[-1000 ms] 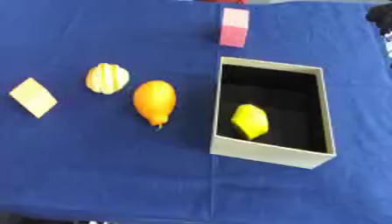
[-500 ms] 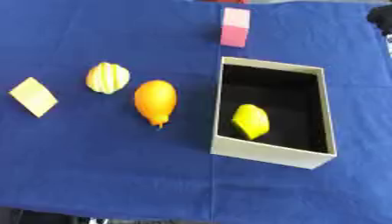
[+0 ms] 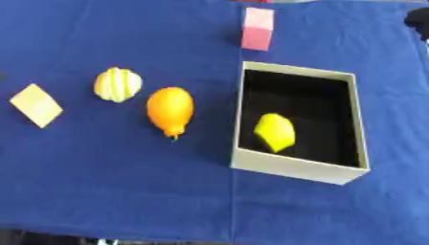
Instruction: Pick up objects on the table and place them in the box.
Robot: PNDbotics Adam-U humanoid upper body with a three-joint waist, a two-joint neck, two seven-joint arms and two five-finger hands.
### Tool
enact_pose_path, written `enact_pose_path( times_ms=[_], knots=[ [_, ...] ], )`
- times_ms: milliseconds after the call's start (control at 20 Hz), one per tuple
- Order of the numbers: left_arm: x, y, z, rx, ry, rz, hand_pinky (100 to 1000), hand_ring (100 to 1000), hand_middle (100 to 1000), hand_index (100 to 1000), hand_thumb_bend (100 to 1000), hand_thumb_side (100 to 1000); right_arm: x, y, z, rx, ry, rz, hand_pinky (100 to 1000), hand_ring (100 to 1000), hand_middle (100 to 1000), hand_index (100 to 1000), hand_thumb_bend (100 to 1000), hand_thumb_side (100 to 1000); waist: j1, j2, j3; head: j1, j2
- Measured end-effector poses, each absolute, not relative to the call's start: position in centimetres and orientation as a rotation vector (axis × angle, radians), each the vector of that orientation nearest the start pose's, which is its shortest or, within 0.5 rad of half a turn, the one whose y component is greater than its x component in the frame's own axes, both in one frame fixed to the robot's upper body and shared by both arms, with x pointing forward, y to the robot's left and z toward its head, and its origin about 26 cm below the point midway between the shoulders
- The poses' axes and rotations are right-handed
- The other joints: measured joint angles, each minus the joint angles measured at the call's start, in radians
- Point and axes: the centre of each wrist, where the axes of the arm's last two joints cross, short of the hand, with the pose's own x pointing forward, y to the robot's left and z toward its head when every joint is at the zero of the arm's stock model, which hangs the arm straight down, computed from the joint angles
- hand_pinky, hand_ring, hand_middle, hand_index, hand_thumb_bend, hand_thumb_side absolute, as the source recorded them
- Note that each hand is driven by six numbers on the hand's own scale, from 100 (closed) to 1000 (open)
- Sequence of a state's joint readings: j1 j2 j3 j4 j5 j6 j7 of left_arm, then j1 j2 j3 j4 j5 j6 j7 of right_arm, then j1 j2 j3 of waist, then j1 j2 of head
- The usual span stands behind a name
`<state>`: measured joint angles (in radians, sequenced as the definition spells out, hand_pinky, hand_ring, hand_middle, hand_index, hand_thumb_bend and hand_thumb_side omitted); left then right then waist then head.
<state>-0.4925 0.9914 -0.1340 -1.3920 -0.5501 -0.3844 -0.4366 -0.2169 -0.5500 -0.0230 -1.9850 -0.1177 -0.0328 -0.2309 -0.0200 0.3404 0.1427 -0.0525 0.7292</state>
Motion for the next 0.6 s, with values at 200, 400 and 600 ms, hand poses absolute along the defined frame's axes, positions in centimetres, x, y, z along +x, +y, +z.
enact_pose_path(
  times_ms=[200, 400, 600],
  knots=[
    [36.2, 42.5, 23.4, 0.907, -1.329, -1.735, 850, 833, 834, 912, 631, 100, 29.0, -30.6, 20.1, -0.361, -2.245, 0.244, 938, 811, 713, 869, 100, 543, 0.001, 0.003, 0.000, 0.001, 0.000],
    [36.5, 42.1, 23.7, 0.906, -1.324, -1.759, 851, 836, 832, 907, 626, 100, 29.0, -30.6, 20.0, -0.359, -2.244, 0.243, 938, 811, 713, 869, 100, 543, 0.002, 0.004, 0.000, 0.001, 0.000],
    [36.9, 41.6, 23.8, 0.907, -1.300, -1.798, 854, 843, 844, 914, 616, 100, 29.1, -30.6, 20.0, -0.354, -2.242, 0.246, 938, 811, 712, 868, 100, 543, 0.002, 0.004, -0.002, 0.001, 0.000]
  ],
)
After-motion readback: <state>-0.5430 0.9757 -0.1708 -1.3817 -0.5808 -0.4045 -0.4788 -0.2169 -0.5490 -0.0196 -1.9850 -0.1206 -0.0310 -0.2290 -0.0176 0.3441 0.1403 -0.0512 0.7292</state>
